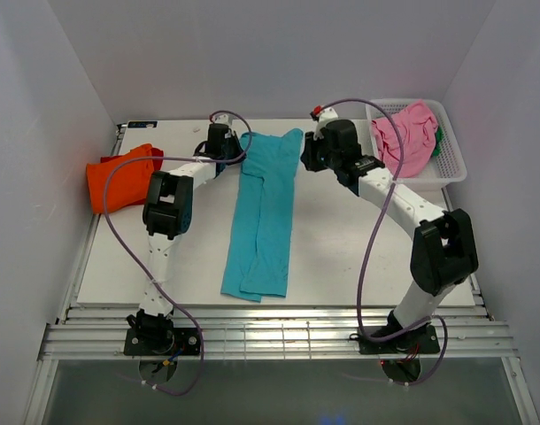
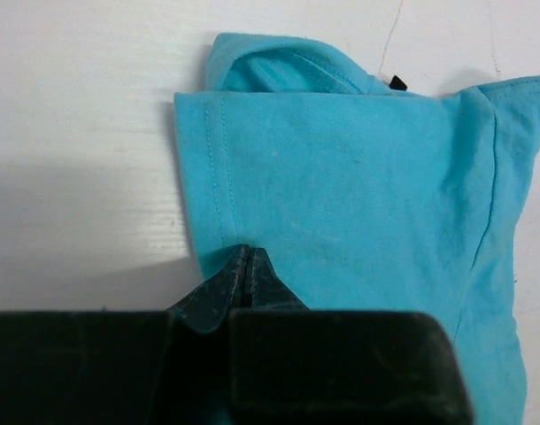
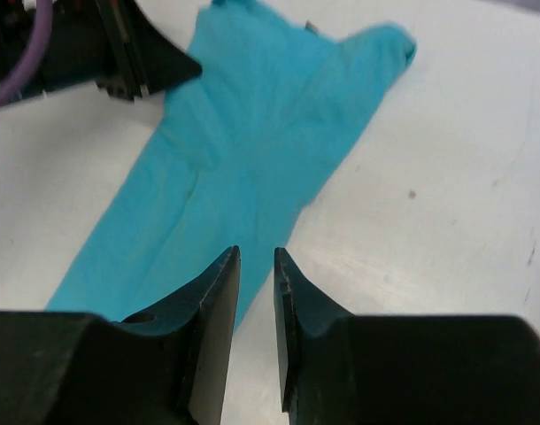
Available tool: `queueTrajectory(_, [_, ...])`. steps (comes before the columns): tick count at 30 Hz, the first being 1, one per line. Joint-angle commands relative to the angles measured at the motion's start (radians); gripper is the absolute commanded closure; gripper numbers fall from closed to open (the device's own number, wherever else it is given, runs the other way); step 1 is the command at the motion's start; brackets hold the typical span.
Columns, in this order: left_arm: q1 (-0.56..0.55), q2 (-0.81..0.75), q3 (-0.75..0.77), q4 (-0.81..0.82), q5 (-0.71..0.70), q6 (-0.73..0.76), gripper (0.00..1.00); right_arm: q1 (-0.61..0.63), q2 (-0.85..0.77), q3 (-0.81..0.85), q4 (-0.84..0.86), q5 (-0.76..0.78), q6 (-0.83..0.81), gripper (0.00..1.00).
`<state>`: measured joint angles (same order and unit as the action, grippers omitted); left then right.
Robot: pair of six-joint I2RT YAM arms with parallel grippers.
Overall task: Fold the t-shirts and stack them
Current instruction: Rotate the tshirt 90 degrees, then grab the bottom of the folded rectangular tshirt with both arms
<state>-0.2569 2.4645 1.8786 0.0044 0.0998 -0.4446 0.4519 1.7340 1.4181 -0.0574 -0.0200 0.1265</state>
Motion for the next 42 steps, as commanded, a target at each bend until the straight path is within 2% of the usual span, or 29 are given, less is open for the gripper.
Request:
queueTrajectory(1, [0.007, -0.183, -0.139, 0.109, -0.02, 0.017, 0.89, 0.074, -0.077, -0.155, -0.104, 0.1, 0.001, 0.71])
queueTrajectory(2, [0.005, -0.221, -0.179, 0.129, -0.026, 0.015, 0.81, 0.089, -0.127, -0.191, -0.108, 0.127, 0.01, 0.69])
queueTrajectory(3, [0.002, -0.263, -0.217, 0.143, -0.038, 0.014, 0.6, 0.114, -0.151, -0.253, -0.114, 0.14, 0.034, 0.68])
queueTrajectory(4, [-0.001, -0.339, -0.278, 0.149, -0.051, 0.021, 0.49, 0.125, -0.177, -0.283, -0.122, 0.149, 0.053, 0.67])
queueTrajectory(6, [-0.013, -0.424, -0.346, 0.147, -0.081, 0.026, 0.33, 0.16, -0.252, -0.37, -0.134, 0.158, 0.082, 0.65])
queueTrajectory(7, [-0.027, -0.518, -0.428, 0.146, -0.13, 0.027, 0.22, 0.175, -0.302, -0.395, -0.137, 0.166, 0.108, 0.61])
queueTrajectory(11, [-0.068, -0.717, -0.613, 0.149, -0.196, 0.041, 0.06, 0.276, -0.408, -0.485, -0.168, 0.251, 0.159, 0.53])
queueTrajectory(12, [-0.073, -0.746, -0.631, 0.122, -0.196, 0.043, 0.05, 0.29, -0.422, -0.514, -0.176, 0.258, 0.165, 0.45])
queueTrajectory(16, [-0.103, -0.889, -0.745, 0.0, -0.173, -0.017, 0.04, 0.355, -0.488, -0.597, -0.185, 0.282, 0.237, 0.45])
queueTrajectory(20, [-0.198, -1.058, -1.003, -0.066, -0.259, -0.095, 0.04, 0.444, -0.508, -0.689, -0.15, 0.298, 0.343, 0.46])
queueTrajectory(27, [-0.347, -1.257, -1.249, -0.205, -0.365, -0.247, 0.04, 0.608, -0.47, -0.757, -0.099, 0.367, 0.475, 0.48])
queueTrajectory(33, [-0.4, -1.377, -1.316, -0.299, -0.417, -0.307, 0.04, 0.683, -0.416, -0.745, -0.087, 0.405, 0.525, 0.48])
queueTrajectory(42, [-0.432, -1.472, -1.363, -0.403, -0.384, -0.382, 0.04, 0.723, -0.349, -0.709, -0.073, 0.425, 0.55, 0.48])
